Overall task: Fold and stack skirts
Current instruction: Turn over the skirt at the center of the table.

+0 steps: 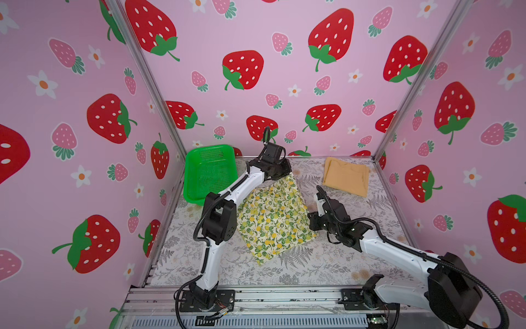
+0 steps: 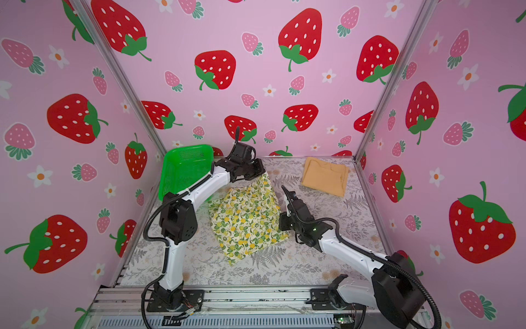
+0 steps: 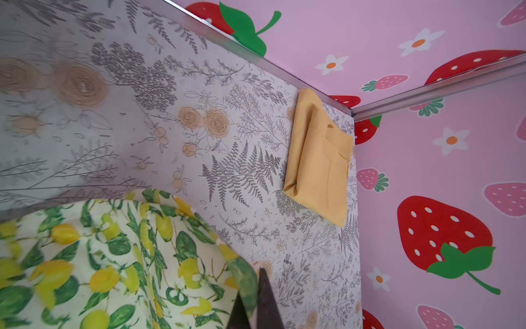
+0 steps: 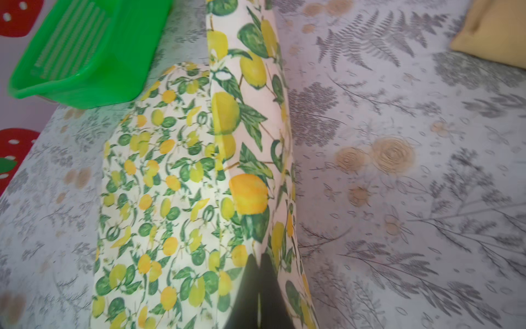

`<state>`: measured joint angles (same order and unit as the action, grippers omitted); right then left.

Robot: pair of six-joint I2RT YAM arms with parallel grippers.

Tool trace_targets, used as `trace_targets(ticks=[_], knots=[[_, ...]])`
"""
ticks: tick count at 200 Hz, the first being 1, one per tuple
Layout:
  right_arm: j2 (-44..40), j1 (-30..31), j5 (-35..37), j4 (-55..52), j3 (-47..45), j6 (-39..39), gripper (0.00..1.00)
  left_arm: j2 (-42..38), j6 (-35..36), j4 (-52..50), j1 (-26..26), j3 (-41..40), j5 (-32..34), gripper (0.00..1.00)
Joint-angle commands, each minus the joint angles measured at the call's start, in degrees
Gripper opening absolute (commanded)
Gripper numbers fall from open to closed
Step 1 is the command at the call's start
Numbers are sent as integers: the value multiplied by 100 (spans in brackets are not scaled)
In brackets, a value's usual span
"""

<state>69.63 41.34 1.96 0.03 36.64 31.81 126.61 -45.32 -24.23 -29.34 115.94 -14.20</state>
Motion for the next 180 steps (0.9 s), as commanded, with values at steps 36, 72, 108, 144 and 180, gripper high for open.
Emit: trace_targets(ticks=[36,72,108,144,180], knots=[[149,-1169,-345,30,-310,203,0,1497,-904,769,-255,1905,-458,0],[610,-2055,-500,224,-275,40,0,2241,-1358,1423,-246,2587,-1046,18],[1168,-2859,-689,365,-171,-70,0,1635,-1236,1457,-95,1808,-1241,48],[834,-3382,-419,312,-132,-198,14,-101,-793,1697,248,-279,-891,99],[408,-3464,33,99,144,-548,67,-1487,-334,1450,542,-1963,-642,99]])
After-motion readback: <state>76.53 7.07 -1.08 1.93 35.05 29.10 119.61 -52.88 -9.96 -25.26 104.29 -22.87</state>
